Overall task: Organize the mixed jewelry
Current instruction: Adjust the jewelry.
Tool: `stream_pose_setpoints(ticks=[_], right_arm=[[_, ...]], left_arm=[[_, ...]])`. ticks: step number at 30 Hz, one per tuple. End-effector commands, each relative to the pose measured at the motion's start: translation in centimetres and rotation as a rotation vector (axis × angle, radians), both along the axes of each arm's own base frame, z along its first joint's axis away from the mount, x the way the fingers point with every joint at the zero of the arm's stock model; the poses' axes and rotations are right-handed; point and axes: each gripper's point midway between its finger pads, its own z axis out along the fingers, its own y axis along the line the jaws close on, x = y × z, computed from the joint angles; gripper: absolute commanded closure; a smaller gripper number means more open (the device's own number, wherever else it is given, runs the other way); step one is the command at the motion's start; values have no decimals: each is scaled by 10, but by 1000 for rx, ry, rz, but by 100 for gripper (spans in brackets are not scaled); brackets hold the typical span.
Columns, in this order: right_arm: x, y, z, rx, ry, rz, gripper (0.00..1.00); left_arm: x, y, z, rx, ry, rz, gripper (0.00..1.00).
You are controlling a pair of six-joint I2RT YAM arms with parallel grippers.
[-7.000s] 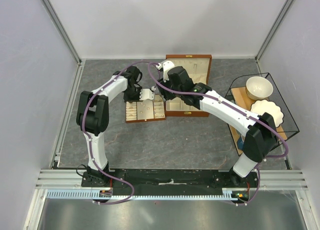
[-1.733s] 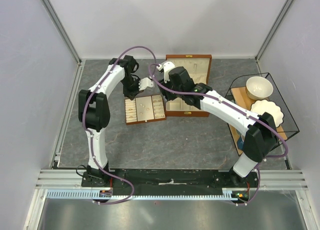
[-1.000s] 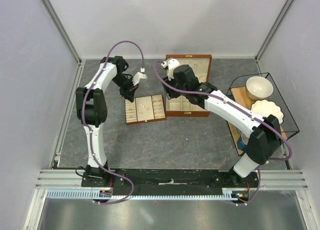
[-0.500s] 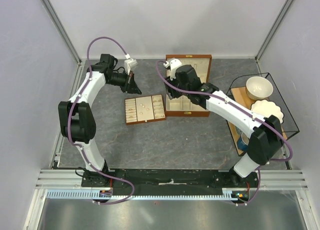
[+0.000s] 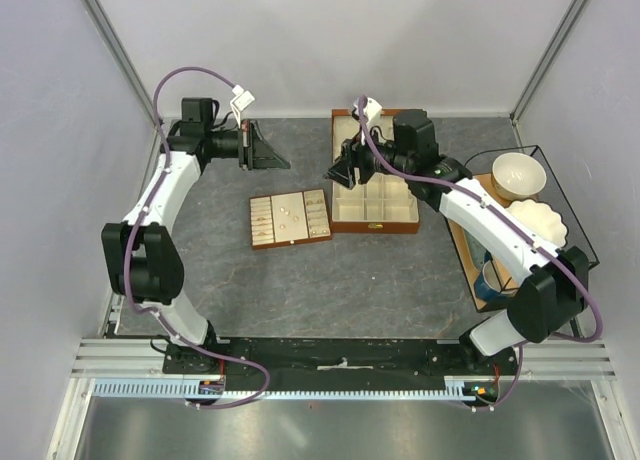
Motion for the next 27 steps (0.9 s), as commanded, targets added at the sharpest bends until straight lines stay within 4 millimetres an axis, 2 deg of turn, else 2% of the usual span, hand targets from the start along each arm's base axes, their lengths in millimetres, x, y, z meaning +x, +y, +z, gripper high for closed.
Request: stream_pose_setpoints(ticks=[1,2,3,5,6,9,10,11,12,13,14,16,18,19,21,22,23,26,27], right_arm=[[-28,24,53,173,-81,234,38],[-31,28,54,185,-74,267,38],[-30,29,67,207,-86,276,38],[-29,33,75,215,-96,289,38],[-28,32,87,224,-122,288,38],[-23,30,104,223,-161,267,37],[-21,29,107,211,-185,257,37],[-20,27,110,208,-191,250,37],[-18,24,114,208,-201,242,37],[-18,24,117,211,-208,244,37],[-18,22,121,215,-214,241,37],[-19,18,127,220,-224,235,38],[-21,10,138,230,-247,227,38],[-26,7,144,239,-256,234,39],[-30,3,150,249,-263,245,39],[-35,2,155,254,-270,254,39],[-36,1,155,257,-268,254,39],[-40,-2,159,266,-269,271,40],[-39,-5,163,281,-265,268,40]], left_arm=[[-58,-3,89,-153,-191,-235,98],[-66,-7,100,-149,-235,-241,98],[-69,-10,107,-144,-264,-242,99],[-74,-21,130,-122,-337,-226,98],[-69,-26,141,-105,-390,-187,98],[-48,-30,176,-125,-377,-9,98],[-46,-29,199,-153,-383,20,98],[-39,-30,209,-158,-366,42,99],[-27,-32,210,-159,-327,44,99],[-31,-33,230,-190,-327,30,99],[-34,-34,236,-205,-327,6,98],[-31,-36,234,-223,-204,-10,98],[-36,-35,236,-248,-232,-35,98],[-36,-36,224,-257,-120,-44,98],[-43,-35,223,-297,-171,-67,98],[-41,-35,211,-310,-51,-69,98],[-45,-35,210,-334,-95,-78,99],[-45,-34,195,-331,-41,-97,99],[-50,-33,191,-341,-83,-113,99]])
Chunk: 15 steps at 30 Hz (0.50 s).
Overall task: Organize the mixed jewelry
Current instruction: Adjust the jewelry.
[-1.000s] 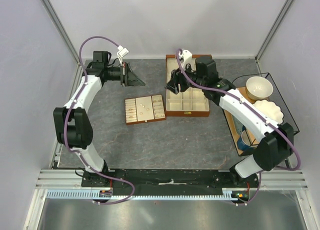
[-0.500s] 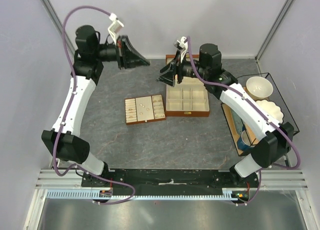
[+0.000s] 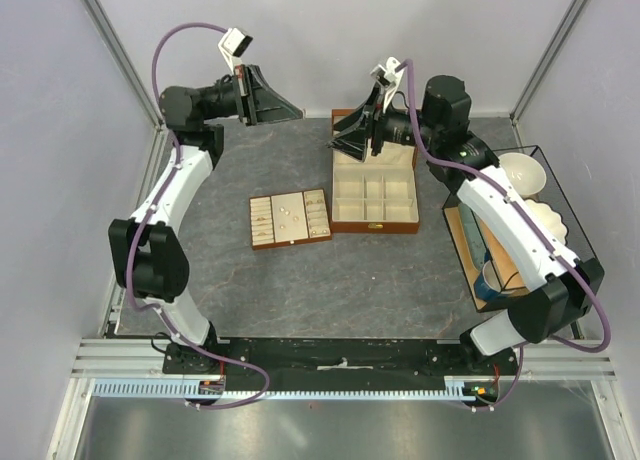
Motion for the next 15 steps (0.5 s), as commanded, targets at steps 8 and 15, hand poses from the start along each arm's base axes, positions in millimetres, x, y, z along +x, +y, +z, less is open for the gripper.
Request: stream_pose_setpoints(ticks=[8,15], right_arm=[[-28,-5,55,207,-23,168,39],[-16,1,51,267,53,180,37]], left_arm=[[-48,9,-5,-103,3,-119,99],[-60,5,-6,-105,9,-134,99]])
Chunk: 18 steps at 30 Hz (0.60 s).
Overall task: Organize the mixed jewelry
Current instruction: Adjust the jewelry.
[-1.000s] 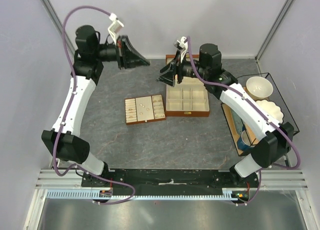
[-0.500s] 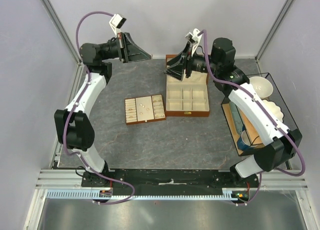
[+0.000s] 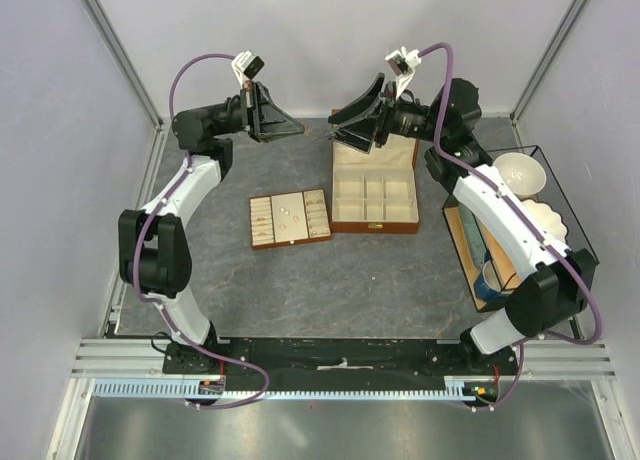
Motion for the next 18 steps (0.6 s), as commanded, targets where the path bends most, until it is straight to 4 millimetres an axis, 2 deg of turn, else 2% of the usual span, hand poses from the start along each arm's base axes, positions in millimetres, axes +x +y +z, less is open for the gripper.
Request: stream_pose_setpoints(ticks=[1,9,18], right_arm=[[7,2,10,47,-8,-4,37],[34,11,-9,-20,23,-140,40],[32,24,-11,-22,39,-132,44]], left_arm=[[-58,7,33,-94,-339,-31,98],[-69,6,38,-107,-368,-35,98],[-73,0,37,-101,-378,-46,98]])
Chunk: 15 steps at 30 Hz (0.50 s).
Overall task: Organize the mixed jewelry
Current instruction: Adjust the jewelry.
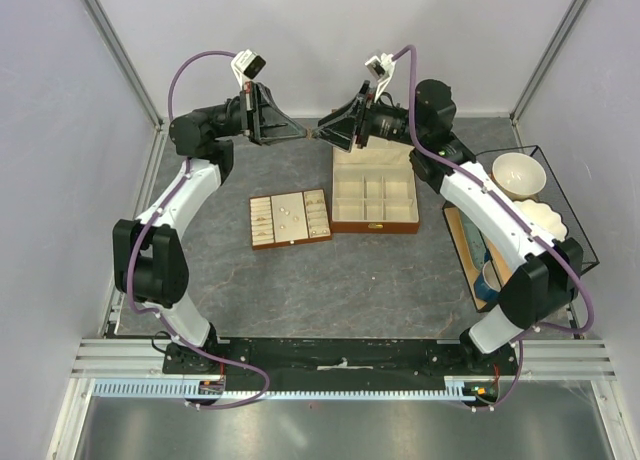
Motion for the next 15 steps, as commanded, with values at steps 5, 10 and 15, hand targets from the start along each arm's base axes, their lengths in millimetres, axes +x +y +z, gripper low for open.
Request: stream_pose_setpoints(ticks=[5,10,15], right_arm=[[-8,-3,25,21,-70,-14,46],[-18,-9,28,3,-86,-25,47],[-27,-13,30,1,-91,-10,47]], left_arm=[[-42,6,15,-76,-336,-11,98],[-40,6,13,-70,-335,-9,98],[-38,6,13,-66,-335,-4,98]])
